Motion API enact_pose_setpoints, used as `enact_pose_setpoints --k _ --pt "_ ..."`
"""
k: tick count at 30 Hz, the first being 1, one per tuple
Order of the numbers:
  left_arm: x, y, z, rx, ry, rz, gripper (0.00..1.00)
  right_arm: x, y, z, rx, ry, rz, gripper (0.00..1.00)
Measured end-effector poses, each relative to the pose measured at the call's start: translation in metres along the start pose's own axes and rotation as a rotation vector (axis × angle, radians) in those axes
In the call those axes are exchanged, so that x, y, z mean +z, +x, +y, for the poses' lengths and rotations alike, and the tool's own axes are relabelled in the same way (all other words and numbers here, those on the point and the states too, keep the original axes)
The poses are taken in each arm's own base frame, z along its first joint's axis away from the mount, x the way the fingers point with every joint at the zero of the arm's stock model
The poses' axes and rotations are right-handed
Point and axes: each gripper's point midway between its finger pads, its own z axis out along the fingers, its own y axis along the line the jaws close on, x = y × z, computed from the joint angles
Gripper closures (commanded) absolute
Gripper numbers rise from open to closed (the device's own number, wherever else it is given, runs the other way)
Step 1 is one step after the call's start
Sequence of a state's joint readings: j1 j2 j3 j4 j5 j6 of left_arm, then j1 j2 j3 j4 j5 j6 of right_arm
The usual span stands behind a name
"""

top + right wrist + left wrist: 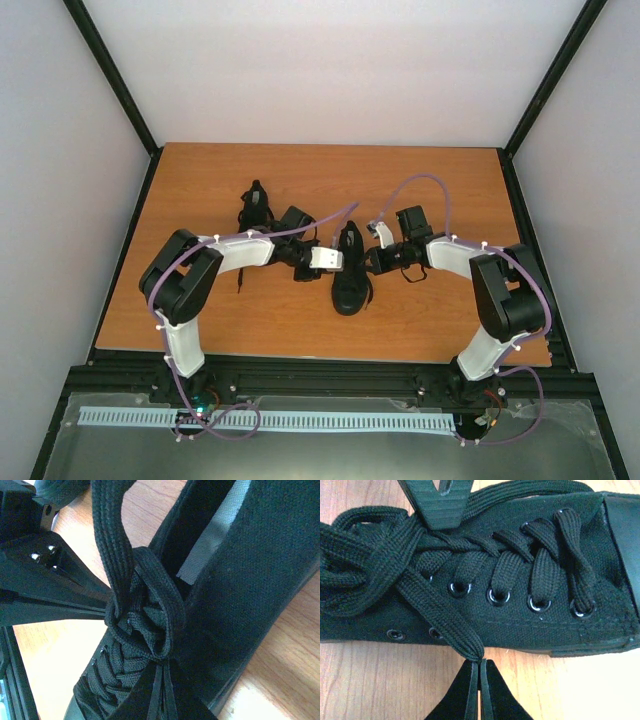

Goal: Tie the shoes
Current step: Cross the shoelace with the shoelace.

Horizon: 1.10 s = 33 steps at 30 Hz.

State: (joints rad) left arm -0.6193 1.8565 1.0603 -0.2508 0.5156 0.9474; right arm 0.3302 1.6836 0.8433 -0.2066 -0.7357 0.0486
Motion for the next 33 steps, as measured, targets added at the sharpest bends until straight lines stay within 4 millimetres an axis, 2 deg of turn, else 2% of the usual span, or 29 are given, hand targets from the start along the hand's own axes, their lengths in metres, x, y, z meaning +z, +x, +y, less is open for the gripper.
enact_pose_setpoints --k 7,15,19,20,23,24,28,33 --pt "-0.009 0.007 -0.004 0.029 0.010 0.037 0.99 -0.001 0.003 0.001 0.004 0.004 0.004 0.97" --pt "-0.018 0.033 -0.004 0.111 0.006 0.155 0.99 -0.003 0.003 0.000 0.001 0.017 0.001 0.97" --pt "-0.018 0.038 -0.007 0.133 0.018 0.173 0.99 -0.003 0.003 0.000 0.001 0.017 0.001 0.97" --pt "-0.018 0.040 -0.009 0.141 0.023 0.177 0.94 -0.003 0.003 0.000 0.001 0.017 0.001 0.97" --pt "-0.018 0.044 -0.014 0.162 0.042 0.185 0.49 -0.003 0.003 0.000 0.001 0.017 0.002 0.97" --pt "-0.018 0.044 -0.015 0.162 0.047 0.185 0.38 -0.003 0.003 0.000 0.001 0.017 0.002 0.97" --pt "-0.022 0.030 -0.012 0.125 0.057 0.150 0.26 -0.003 0.003 0.000 0.001 0.017 0.002 0.97" --pt "-0.033 -0.017 0.022 0.045 -0.018 0.021 0.21 -0.003 0.003 0.000 0.002 0.017 0.002 0.97"
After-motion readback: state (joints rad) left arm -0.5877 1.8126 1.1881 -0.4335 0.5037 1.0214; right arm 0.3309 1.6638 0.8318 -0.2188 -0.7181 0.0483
